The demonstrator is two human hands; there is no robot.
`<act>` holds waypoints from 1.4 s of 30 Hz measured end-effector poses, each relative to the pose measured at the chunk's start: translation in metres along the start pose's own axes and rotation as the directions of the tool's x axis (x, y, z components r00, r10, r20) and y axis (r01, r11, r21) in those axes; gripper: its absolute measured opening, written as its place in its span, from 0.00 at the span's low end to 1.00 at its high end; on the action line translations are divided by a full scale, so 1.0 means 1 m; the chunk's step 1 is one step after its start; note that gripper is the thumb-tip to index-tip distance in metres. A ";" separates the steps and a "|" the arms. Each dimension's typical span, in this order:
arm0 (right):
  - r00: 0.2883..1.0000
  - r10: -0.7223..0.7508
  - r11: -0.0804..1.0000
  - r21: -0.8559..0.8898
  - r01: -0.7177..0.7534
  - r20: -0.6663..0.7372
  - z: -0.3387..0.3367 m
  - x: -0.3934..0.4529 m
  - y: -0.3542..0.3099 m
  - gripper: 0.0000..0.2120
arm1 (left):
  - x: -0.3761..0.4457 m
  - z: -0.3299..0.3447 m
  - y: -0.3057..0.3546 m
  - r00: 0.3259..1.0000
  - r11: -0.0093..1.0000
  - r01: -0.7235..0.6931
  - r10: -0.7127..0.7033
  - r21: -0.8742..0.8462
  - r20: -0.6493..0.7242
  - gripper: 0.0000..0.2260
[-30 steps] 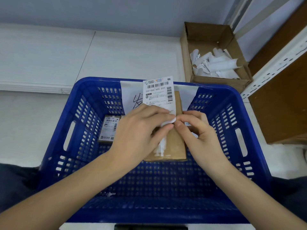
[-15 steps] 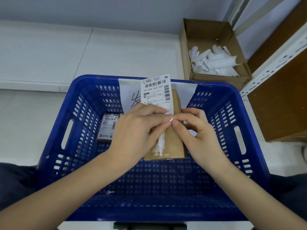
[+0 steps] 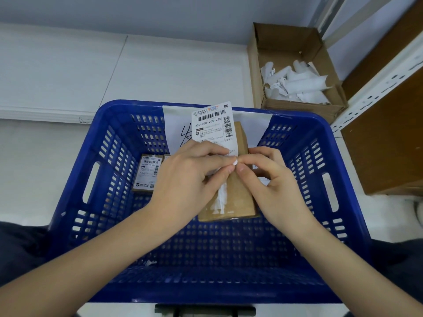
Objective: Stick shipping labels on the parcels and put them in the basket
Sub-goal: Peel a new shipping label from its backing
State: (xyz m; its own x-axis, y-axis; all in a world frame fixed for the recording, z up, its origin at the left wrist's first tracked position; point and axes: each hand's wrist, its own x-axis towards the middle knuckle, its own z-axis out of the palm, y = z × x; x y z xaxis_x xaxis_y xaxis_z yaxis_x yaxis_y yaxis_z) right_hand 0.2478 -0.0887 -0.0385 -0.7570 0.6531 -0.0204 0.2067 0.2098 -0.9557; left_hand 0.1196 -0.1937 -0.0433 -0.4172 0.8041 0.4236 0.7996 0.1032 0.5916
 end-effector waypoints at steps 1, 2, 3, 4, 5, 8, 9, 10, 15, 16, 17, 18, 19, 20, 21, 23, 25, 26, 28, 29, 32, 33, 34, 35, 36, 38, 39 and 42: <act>1.000 0.003 1.000 -0.002 -0.003 -0.001 0.000 0.000 0.000 0.11 | 0.000 0.000 0.000 1.000 1.000 0.005 -0.005 -0.005 0.001 0.13; 1.000 0.004 1.000 -0.006 -0.004 -0.002 0.000 0.001 0.000 0.11 | -0.001 0.001 0.000 1.000 1.000 0.007 -0.007 -0.009 0.000 0.13; 1.000 0.002 1.000 -0.011 -0.002 -0.005 0.001 0.001 0.001 0.11 | -0.001 0.001 0.000 1.000 1.000 0.007 -0.007 -0.011 -0.001 0.13; 1.000 -0.003 1.000 -0.016 0.003 -0.010 0.001 0.001 0.002 0.12 | -0.002 0.002 0.000 1.000 1.000 0.003 -0.003 -0.009 -0.002 0.13; 1.000 -0.007 1.000 -0.017 0.007 -0.016 0.000 0.000 0.003 0.12 | -0.002 0.002 0.000 1.000 1.000 -0.002 0.002 -0.004 -0.002 0.13; 1.000 0.000 1.000 -0.005 0.000 -0.020 0.000 0.000 0.004 0.11 | -0.002 0.003 -0.001 1.000 1.000 -0.013 0.013 0.005 0.003 0.13; 1.000 0.002 1.000 -0.002 -0.002 -0.020 0.000 0.000 0.004 0.11 | -0.002 0.003 -0.001 1.000 1.000 -0.012 0.012 0.001 0.002 0.13; 1.000 0.002 1.000 0.000 -0.002 -0.020 0.000 0.000 0.003 0.11 | -0.001 0.003 -0.001 1.000 1.000 -0.011 0.011 -0.004 0.000 0.13; 1.000 -0.014 1.000 -0.025 0.014 -0.006 -0.001 0.000 0.002 0.09 | 0.000 0.000 0.003 0.999 0.998 0.037 -0.037 -0.046 0.006 0.14; 1.000 -0.018 1.000 -0.025 0.018 -0.002 -0.001 0.000 0.002 0.09 | 0.000 -0.001 0.004 0.998 0.996 0.063 -0.063 -0.062 0.010 0.14; 1.000 -0.023 0.999 -0.029 0.023 0.003 -0.001 0.000 0.002 0.08 | 0.001 -0.001 0.005 0.996 0.993 0.091 -0.091 -0.078 0.014 0.15; 1.000 -0.029 0.999 -0.041 0.029 0.007 -0.001 -0.001 0.002 0.07 | 0.001 -0.002 0.006 0.993 0.989 0.117 -0.116 -0.095 0.019 0.14; 0.999 -0.033 0.998 -0.059 0.033 0.012 0.000 -0.002 0.002 0.06 | 0.002 -0.002 0.006 0.990 0.984 0.139 -0.137 -0.111 0.023 0.14; 0.999 -0.036 0.996 -0.080 0.037 0.014 0.000 -0.002 0.002 0.06 | 0.002 -0.002 0.006 0.988 0.980 0.156 -0.154 -0.127 0.028 0.14; 0.999 -0.039 0.995 -0.096 0.041 0.013 0.001 -0.003 0.002 0.06 | 0.003 -0.003 0.006 0.985 0.975 0.172 -0.168 -0.139 0.035 0.14; 0.999 -0.037 0.993 -0.111 0.038 0.007 0.001 -0.003 0.002 0.06 | 0.004 -0.006 0.006 0.982 0.971 0.188 -0.183 -0.148 0.048 0.15; 0.999 -0.032 0.993 -0.112 0.033 0.009 0.001 -0.002 0.002 0.05 | 0.007 -0.010 0.005 0.979 0.970 0.199 -0.192 -0.137 0.061 0.14; 1.000 -0.027 0.994 -0.109 0.028 0.012 0.000 -0.002 0.001 0.05 | 0.008 -0.012 0.005 0.974 0.966 0.221 -0.213 -0.134 0.074 0.13; 1.000 -0.011 0.994 -0.109 0.012 0.013 -0.001 -0.001 0.002 0.06 | 0.011 -0.016 0.003 0.960 0.953 0.273 -0.262 -0.131 0.097 0.05; 1.000 -0.002 0.994 -0.112 0.003 0.013 -0.002 -0.001 0.002 0.06 | 0.012 -0.018 0.002 0.955 0.948 0.292 -0.281 -0.126 0.098 0.04; 0.999 0.031 0.994 -0.107 -0.031 0.004 -0.004 0.000 0.005 0.06 | 0.012 -0.022 0.000 0.945 0.935 0.321 -0.305 -0.154 0.114 0.04; 0.999 0.044 0.994 -0.101 -0.043 0.002 -0.005 0.000 0.005 0.06 | 0.012 -0.022 0.001 0.950 0.936 0.307 -0.290 -0.173 0.120 0.04; 0.998 0.061 0.994 -0.089 -0.060 0.001 -0.005 0.000 0.006 0.05 | 0.010 -0.022 0.002 0.957 0.941 0.281 -0.260 -0.186 0.128 0.04; 0.997 0.084 0.994 -0.071 -0.083 0.002 -0.004 0.000 0.005 0.04 | 0.009 -0.022 0.003 0.965 0.950 0.247 -0.223 -0.189 0.141 0.06; 0.994 0.109 0.993 -0.045 -0.109 0.004 -0.004 0.000 0.003 0.05 | 0.007 -0.020 0.003 0.971 0.961 0.209 -0.182 -0.181 0.156 0.09; 0.989 0.148 0.989 0.022 -0.148 -0.008 -0.003 0.000 -0.001 0.11 | 0.003 -0.017 0.003 0.978 0.975 0.143 -0.112 -0.172 0.177 0.10; 0.987 0.159 0.986 0.052 -0.158 -0.015 -0.003 0.000 -0.003 0.14 | 0.002 -0.016 0.003 0.980 0.979 0.116 -0.085 -0.170 0.179 0.10; 0.989 0.149 0.987 0.063 -0.147 -0.015 -0.003 0.001 -0.003 0.15 | -0.002 -0.011 0.004 0.982 0.981 0.092 -0.061 -0.172 0.181 0.10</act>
State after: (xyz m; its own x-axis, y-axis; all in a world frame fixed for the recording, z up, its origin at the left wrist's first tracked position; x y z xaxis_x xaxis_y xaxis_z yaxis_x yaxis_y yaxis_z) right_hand 0.2483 -0.0860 -0.0349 -0.7084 0.6879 -0.1577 0.2764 0.0649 -0.9588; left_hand 0.1186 -0.2012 -0.0340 -0.3797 0.8891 0.2557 0.6712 0.0746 0.7375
